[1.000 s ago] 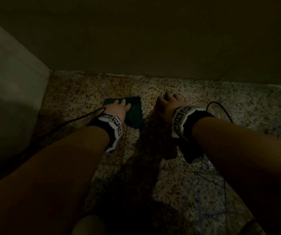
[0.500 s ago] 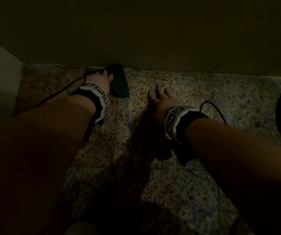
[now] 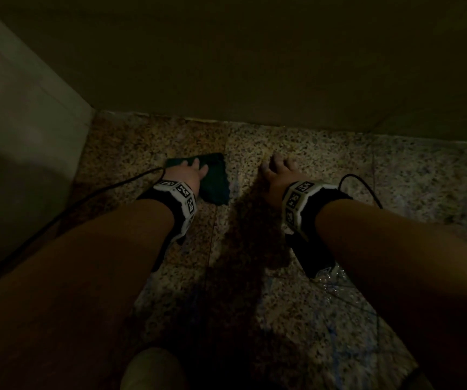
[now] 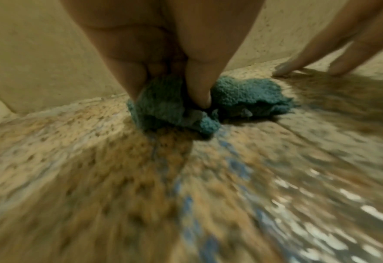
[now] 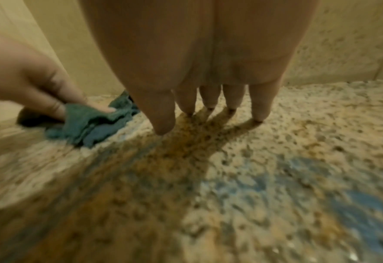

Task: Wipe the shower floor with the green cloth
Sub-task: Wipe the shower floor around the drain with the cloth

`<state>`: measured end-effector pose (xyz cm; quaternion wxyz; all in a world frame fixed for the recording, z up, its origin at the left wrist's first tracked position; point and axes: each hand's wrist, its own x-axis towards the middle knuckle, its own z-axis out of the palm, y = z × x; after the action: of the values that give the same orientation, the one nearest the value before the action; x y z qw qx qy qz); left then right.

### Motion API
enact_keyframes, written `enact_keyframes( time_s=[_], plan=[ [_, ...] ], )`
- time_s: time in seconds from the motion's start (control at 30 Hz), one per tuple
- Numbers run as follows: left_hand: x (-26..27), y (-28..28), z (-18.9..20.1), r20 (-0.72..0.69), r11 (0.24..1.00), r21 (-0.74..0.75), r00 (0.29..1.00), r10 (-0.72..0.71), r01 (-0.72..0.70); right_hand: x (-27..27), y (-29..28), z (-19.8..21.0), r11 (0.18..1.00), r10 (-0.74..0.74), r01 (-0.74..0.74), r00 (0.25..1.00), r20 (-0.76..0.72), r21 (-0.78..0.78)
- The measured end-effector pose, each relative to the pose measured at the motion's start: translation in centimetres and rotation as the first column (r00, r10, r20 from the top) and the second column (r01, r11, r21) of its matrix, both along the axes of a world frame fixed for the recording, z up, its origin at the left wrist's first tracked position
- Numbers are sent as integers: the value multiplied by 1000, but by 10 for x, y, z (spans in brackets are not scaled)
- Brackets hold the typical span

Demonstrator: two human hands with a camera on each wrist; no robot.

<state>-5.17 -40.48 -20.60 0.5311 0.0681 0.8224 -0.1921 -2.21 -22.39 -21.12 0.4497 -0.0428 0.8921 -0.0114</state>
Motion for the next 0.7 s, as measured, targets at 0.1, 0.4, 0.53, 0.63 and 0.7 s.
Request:
enact_keyframes(
  time_s=[0.1,0.4,0.53,0.63,0.7],
  plan=[
    [-24,-4,-6,-33,1000,-18,999,10,-11,1,2,-5,1000,12,-12,1000,-10,17],
    [-61,-14,-11,-485,990,131,874,15,56,4,7,-10,998,-18,16,1000,-23,-59],
    [-71,-15,-20,-275,1000,9,961,1,1,3,6,-6,999,-5,4,1000,-14,-51],
    [-57,-21,-20,-153,997,-2,986,71,-72,-1,1,1,1000,-4,4,1000,9,-21],
    [-40,-23,-16,-99,996,2,992,85,-85,-3,-5,8,1000,-11,11,1000,7,-12]
  ],
)
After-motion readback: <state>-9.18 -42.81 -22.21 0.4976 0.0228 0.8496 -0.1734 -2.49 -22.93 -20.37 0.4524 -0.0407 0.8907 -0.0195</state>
